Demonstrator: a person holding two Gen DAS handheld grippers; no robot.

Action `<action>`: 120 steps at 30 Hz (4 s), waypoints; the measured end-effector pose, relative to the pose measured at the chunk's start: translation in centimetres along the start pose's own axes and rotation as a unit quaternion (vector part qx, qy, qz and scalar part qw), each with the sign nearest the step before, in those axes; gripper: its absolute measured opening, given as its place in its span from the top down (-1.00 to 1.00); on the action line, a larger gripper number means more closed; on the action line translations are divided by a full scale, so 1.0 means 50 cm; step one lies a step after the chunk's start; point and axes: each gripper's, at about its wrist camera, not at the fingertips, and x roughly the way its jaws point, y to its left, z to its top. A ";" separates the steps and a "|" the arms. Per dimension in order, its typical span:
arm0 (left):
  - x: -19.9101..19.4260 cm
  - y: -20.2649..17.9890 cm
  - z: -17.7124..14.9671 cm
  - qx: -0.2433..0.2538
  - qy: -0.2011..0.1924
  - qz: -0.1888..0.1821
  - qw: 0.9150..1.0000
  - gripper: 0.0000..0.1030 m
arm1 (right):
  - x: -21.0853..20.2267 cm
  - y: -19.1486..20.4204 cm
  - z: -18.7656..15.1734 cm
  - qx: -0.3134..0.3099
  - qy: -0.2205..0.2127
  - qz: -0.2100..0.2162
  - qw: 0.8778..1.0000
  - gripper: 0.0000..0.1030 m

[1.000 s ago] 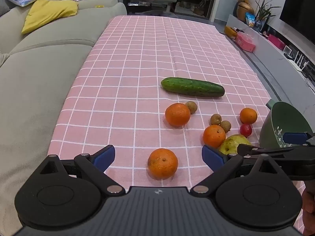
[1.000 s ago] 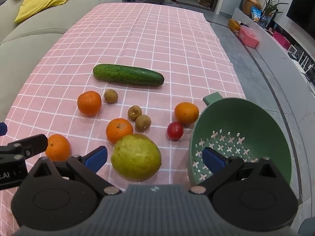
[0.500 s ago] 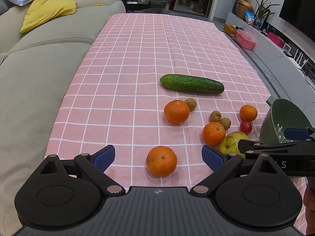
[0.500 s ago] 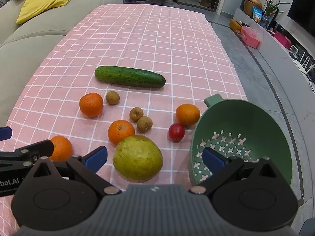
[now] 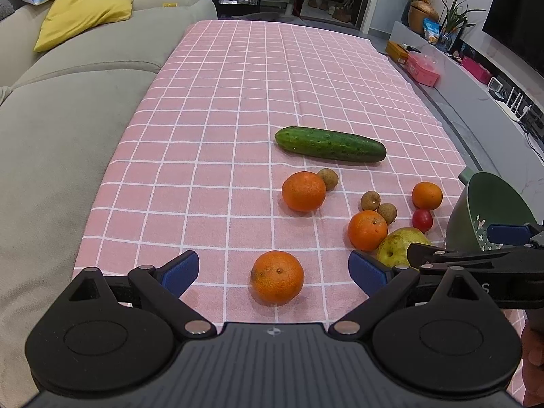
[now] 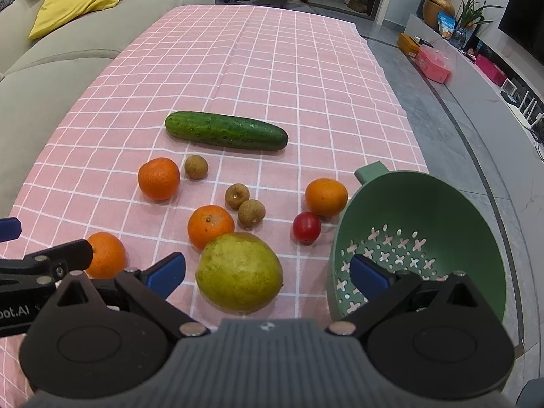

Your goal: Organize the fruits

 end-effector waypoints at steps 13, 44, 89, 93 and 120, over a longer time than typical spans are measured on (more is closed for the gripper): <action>-0.002 0.003 0.001 -0.008 0.002 -0.013 1.000 -1.00 | 0.001 0.001 0.000 -0.001 0.001 -0.001 1.000 -0.92; -0.005 -0.003 -0.001 -0.002 0.001 -0.018 1.000 -1.00 | 0.001 0.001 0.001 -0.001 0.000 -0.001 1.000 -0.92; 0.087 0.021 -0.018 0.012 0.053 -0.029 0.998 -0.78 | 0.160 -0.021 0.146 -0.027 0.078 0.123 0.989 -0.21; 0.093 0.028 -0.016 0.003 0.060 -0.036 0.998 -0.77 | 0.195 -0.005 0.170 -0.087 0.135 0.108 0.981 -0.19; 0.134 0.039 -0.018 -0.019 0.080 -0.048 0.995 -0.43 | 0.277 0.005 0.173 -0.142 0.242 0.121 0.952 0.56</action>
